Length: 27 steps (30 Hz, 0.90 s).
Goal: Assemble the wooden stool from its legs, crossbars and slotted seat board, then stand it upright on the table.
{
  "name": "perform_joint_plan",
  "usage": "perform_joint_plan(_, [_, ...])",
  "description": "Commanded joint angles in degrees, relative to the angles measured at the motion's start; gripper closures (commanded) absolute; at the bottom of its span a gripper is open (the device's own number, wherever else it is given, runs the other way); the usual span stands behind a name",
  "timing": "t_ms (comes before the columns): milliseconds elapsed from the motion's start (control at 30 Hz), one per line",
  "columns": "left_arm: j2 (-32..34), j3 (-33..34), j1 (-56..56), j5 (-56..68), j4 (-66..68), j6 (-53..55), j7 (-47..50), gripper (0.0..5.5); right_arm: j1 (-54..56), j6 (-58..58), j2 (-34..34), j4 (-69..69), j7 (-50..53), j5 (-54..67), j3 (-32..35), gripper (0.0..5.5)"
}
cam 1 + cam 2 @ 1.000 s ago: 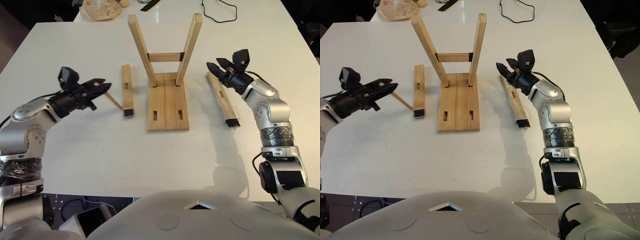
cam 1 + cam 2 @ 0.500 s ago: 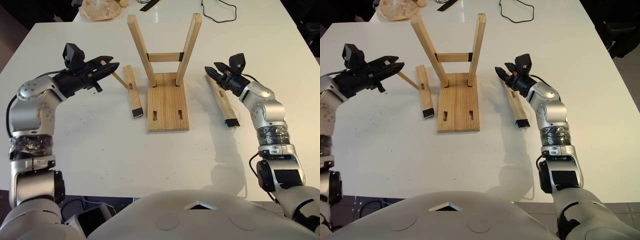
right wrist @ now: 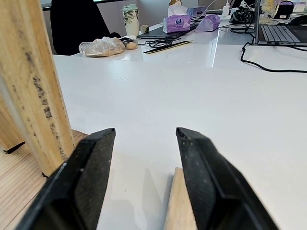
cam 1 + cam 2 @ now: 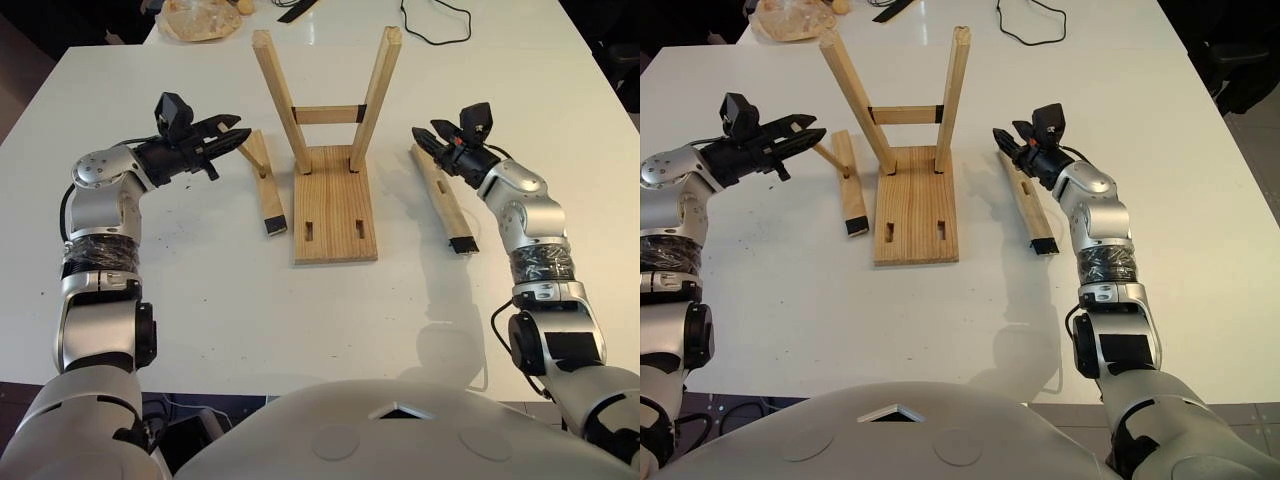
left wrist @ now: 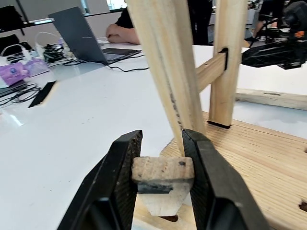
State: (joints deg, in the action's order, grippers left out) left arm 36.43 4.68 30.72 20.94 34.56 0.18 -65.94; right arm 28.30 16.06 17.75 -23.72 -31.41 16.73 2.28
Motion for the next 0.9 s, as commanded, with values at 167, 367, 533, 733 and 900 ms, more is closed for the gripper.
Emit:
perform_joint_plan(167, [4.7,-3.2,-7.6,-1.5,-10.2,4.5,-7.3,4.18,-0.6,-0.1,-0.8,-0.7,0.8,-0.6,1.0,3.16])
perform_joint_plan(367, [8.3,-1.4,-16.3,1.8,-22.3,9.0,-7.8,4.18,-0.3,0.0,-1.6,-1.1,0.0,-1.0,0.2,3.16])
perform_joint_plan(533, [10.4,-0.9,-18.8,5.0,-30.6,14.4,-8.3,4.18,-2.6,0.3,-2.1,0.1,0.9,-1.1,0.9,3.16])
perform_joint_plan(733, [10.3,-3.4,-12.0,3.2,-26.1,14.9,-10.6,4.18,-5.8,0.8,-3.4,2.7,3.3,-0.6,2.0,3.16])
perform_joint_plan(900, [9.5,-4.6,-8.6,1.9,-22.5,13.5,-12.1,4.18,-5.7,1.0,-3.6,2.5,3.3,-0.9,2.4,3.16])
